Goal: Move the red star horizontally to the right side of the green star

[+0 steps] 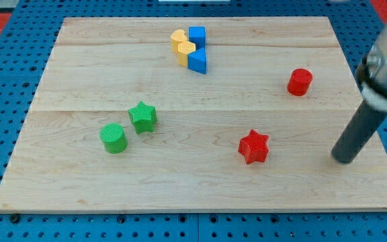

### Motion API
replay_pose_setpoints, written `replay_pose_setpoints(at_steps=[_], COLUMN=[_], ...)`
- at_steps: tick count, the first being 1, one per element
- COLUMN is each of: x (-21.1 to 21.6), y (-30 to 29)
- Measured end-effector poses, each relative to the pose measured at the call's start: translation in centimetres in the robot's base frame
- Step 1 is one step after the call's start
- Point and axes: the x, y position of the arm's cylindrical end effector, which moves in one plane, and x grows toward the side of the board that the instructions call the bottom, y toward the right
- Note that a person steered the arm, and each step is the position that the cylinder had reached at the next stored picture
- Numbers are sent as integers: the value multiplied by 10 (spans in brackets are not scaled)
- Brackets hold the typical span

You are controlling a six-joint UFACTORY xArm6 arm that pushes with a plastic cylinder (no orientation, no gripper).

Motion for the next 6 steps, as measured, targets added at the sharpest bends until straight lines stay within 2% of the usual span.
replay_pose_setpoints(at_steps=[1, 2, 3, 4, 6], x=[-8, -67, -14, -15, -69], y=[-82, -96, -79, -107, -122])
